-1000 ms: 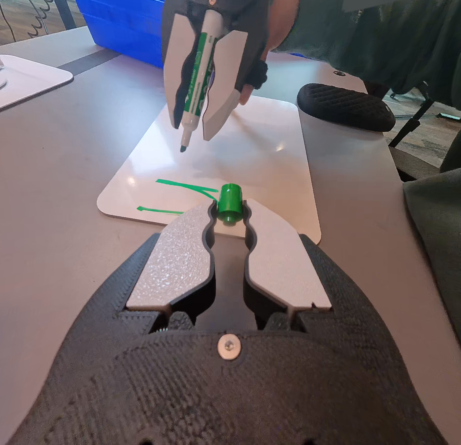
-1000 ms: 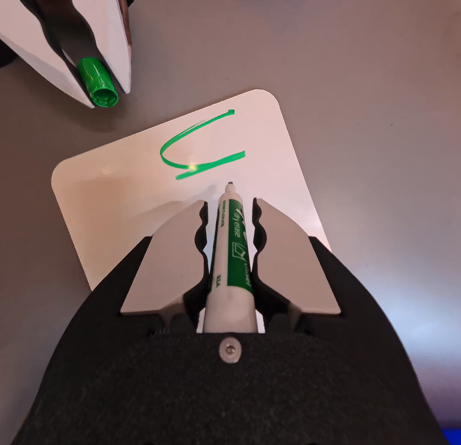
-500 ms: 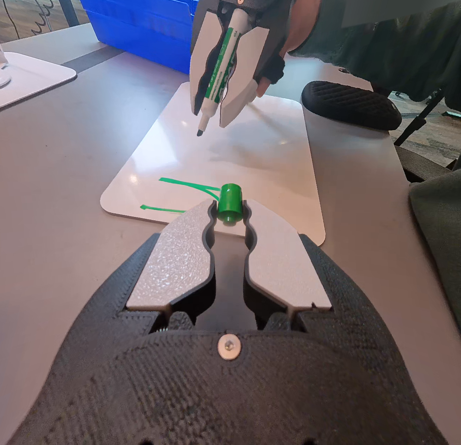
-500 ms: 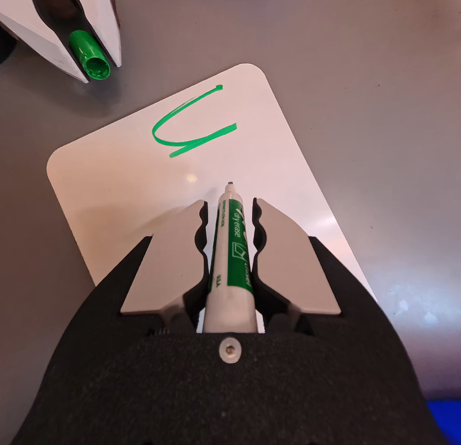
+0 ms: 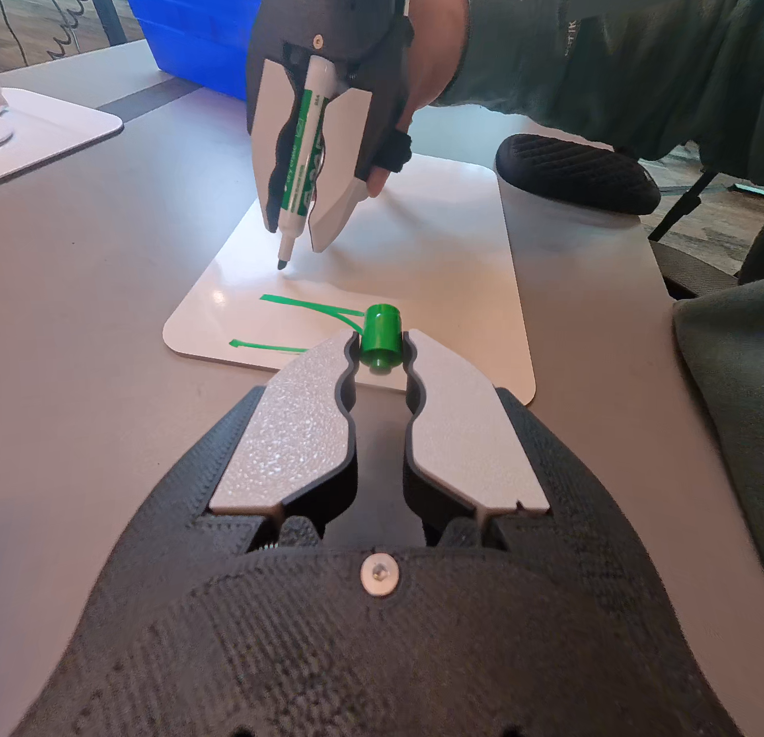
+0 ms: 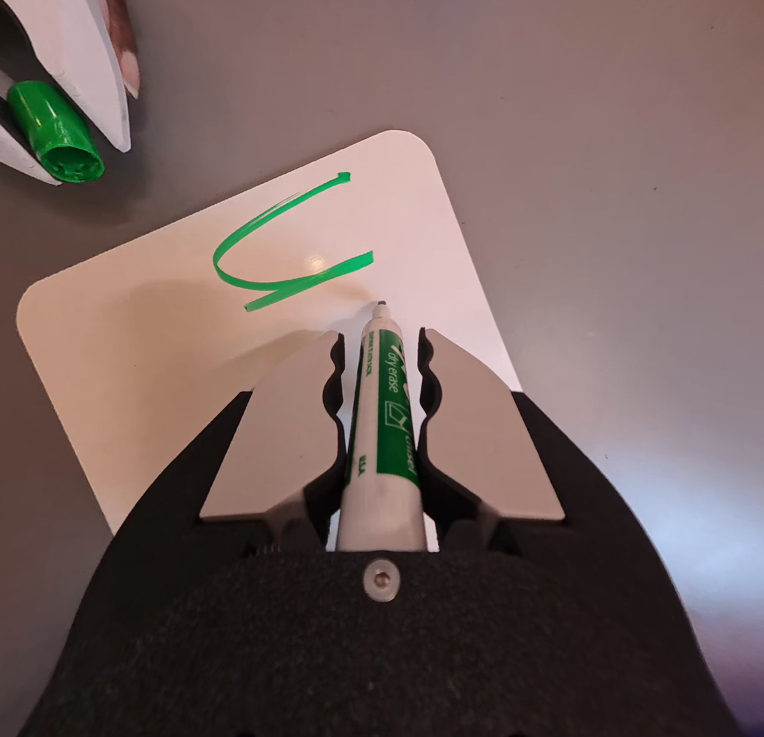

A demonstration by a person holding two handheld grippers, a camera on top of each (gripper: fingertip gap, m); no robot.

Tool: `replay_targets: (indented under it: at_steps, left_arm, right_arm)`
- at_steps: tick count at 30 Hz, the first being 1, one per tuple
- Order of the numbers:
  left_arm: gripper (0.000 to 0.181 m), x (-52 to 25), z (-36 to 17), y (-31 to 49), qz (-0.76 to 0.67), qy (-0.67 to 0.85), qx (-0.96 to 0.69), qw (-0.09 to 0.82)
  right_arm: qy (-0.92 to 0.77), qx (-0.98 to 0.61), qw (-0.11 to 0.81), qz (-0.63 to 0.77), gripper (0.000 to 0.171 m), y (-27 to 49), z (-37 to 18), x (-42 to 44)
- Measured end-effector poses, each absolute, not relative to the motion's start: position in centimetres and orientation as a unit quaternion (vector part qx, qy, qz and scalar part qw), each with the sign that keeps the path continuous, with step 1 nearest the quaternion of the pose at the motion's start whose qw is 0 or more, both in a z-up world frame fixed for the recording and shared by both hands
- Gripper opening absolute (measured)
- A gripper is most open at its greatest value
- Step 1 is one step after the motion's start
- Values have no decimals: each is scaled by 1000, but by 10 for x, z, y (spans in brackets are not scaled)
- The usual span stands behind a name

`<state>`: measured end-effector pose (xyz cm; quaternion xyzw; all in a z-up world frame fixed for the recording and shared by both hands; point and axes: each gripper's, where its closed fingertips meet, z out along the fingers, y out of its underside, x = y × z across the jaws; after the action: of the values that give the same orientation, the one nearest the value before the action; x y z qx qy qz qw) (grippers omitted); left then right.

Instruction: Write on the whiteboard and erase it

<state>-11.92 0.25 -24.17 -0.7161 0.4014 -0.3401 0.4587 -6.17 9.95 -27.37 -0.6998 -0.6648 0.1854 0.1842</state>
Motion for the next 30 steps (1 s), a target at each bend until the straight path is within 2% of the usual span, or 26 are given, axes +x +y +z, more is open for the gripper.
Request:
replay_targets:
  at_steps: [30]
  left_arm:
    - [20, -119, -243, 1, -345, 403, -717, 453]
  right_arm:
    - [-671, -697, 172, 183, 34, 100, -276, -66]
